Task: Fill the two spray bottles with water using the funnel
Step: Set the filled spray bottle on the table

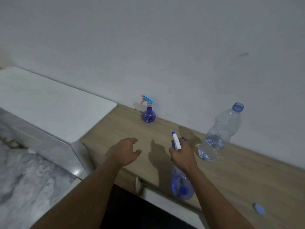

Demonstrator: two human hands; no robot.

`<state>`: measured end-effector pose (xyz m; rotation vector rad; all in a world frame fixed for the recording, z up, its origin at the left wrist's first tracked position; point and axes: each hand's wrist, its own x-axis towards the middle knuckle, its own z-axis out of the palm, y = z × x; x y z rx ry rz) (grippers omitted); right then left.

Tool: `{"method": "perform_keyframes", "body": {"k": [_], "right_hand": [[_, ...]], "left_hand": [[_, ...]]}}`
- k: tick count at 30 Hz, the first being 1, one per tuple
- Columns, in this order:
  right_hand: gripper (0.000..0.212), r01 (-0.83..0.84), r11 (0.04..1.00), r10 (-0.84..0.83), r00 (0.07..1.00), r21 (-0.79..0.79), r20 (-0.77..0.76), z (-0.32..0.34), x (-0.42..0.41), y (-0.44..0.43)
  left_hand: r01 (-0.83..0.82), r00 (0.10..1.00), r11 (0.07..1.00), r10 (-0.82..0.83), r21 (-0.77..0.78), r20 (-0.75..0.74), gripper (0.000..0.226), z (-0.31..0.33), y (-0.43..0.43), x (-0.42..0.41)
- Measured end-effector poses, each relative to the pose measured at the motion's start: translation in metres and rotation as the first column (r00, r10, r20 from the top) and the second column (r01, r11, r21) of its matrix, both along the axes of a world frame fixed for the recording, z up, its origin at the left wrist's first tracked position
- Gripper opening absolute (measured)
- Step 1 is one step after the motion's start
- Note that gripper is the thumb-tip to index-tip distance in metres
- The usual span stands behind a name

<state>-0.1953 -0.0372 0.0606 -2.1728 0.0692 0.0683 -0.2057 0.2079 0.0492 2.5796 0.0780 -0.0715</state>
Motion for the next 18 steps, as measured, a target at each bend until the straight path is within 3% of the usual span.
{"method": "perform_keyframes", "body": {"k": [4,7,14,18], "right_hand": [[0.016,-0.198,0.98,0.19,0.949,-0.008,-0.251,0.015,-0.02,0.024],[0.026,-0.223,0.975,0.213,0.91,0.013,-0.355,0.019,-0.035,0.036],[0.039,-0.203,0.977,0.16,0.908,-0.072,-0.387,0.009,-0.052,0.035],[0.035,-0.173,0.985,0.166,0.912,0.016,-0.375,0.016,-0.06,0.033]], "left_hand": [[-0.01,1.0,0.993,0.014,0.121,-0.025,0.064,0.024,0.03,-0.009],[-0.018,1.0,0.985,0.022,0.172,-0.019,0.063,0.034,0.039,-0.016],[-0.035,0.999,0.985,0.041,0.17,-0.031,0.065,0.041,0.042,-0.034],[-0.034,0.998,0.982,0.042,0.186,-0.04,0.064,0.04,0.042,-0.042]]}}
